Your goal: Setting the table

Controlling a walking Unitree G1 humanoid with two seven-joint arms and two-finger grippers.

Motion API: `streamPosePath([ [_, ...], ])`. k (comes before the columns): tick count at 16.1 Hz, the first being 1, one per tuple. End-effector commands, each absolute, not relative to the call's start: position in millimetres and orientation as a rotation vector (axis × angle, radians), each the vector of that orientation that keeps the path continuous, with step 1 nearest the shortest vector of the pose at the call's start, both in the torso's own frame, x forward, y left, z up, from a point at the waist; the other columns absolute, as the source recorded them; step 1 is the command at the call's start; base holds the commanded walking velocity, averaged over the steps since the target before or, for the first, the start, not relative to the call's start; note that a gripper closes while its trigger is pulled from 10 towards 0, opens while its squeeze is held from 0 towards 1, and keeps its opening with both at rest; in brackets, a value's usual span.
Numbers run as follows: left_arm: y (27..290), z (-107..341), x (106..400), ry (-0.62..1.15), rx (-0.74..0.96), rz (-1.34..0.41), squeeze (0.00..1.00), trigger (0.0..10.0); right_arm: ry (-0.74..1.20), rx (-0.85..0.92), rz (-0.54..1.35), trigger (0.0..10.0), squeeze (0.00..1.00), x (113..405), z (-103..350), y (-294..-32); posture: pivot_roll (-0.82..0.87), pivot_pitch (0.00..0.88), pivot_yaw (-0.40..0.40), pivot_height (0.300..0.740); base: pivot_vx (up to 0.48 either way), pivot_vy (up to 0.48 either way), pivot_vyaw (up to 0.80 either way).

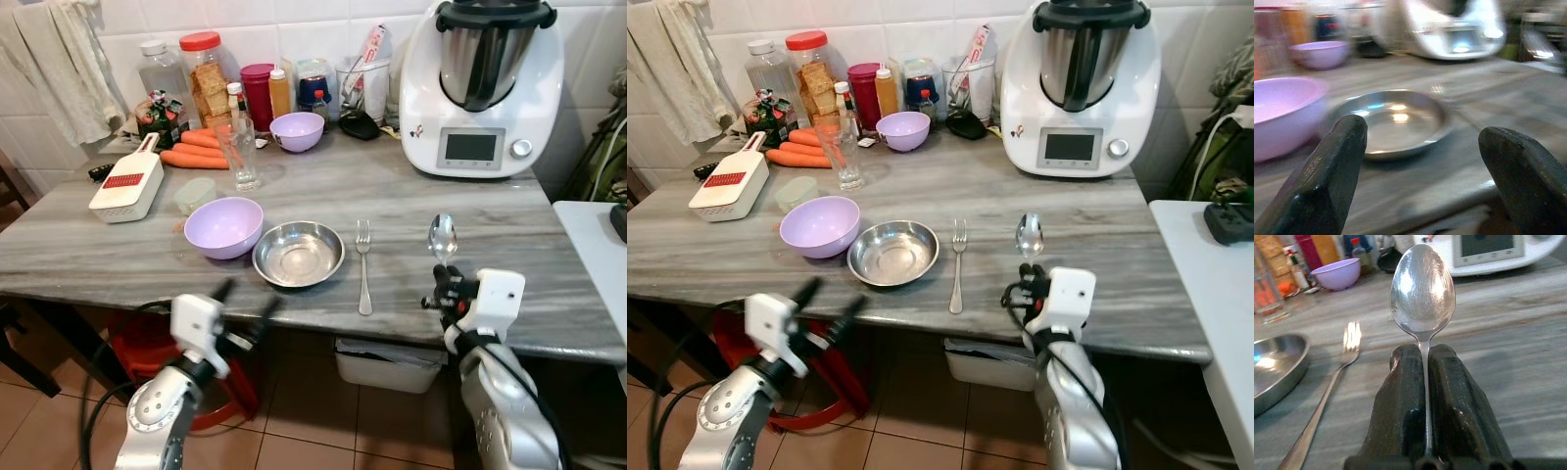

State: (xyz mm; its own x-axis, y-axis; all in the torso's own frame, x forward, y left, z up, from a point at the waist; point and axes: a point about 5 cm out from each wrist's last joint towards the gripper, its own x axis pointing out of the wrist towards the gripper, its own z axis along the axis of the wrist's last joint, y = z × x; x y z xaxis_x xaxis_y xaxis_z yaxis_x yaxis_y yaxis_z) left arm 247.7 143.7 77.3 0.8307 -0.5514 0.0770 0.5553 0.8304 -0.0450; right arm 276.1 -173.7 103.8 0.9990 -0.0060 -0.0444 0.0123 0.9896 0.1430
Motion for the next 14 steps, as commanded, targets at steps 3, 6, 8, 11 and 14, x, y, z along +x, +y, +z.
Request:
streamPosePath([
  [3,145,79,245,-0.042,-0.059,-0.656,0.00,10.0,0.081,0.220,-0.026,10.0,0.00,293,105,-176,-0.10,0.016,0.115,0.740,0.000,0.000,0.00],
  [6,146,82,244,-0.038,-0.064,-0.678,0.00,10.0,0.098,0.257,-0.029,10.0,0.00,308,109,-171,-0.09,0.024,0.120,0.740,0.000,0.000,0.00],
  [8,146,82,243,-0.032,-0.066,-0.697,0.00,10.0,0.110,0.261,-0.021,10.0,0.00,313,107,-166,-0.08,0.027,0.119,0.740,0.000,0.000,0.00],
  [11,146,82,240,-0.025,-0.074,-0.728,0.00,10.0,0.146,0.279,0.020,10.0,0.00,323,102,-151,-0.07,0.030,0.119,0.740,0.000,0.000,0.00],
  [14,146,82,238,-0.015,-0.078,-0.750,0.00,10.0,0.179,0.277,0.051,10.0,0.00,330,99,-141,-0.07,0.035,0.119,0.740,0.000,0.000,0.00],
])
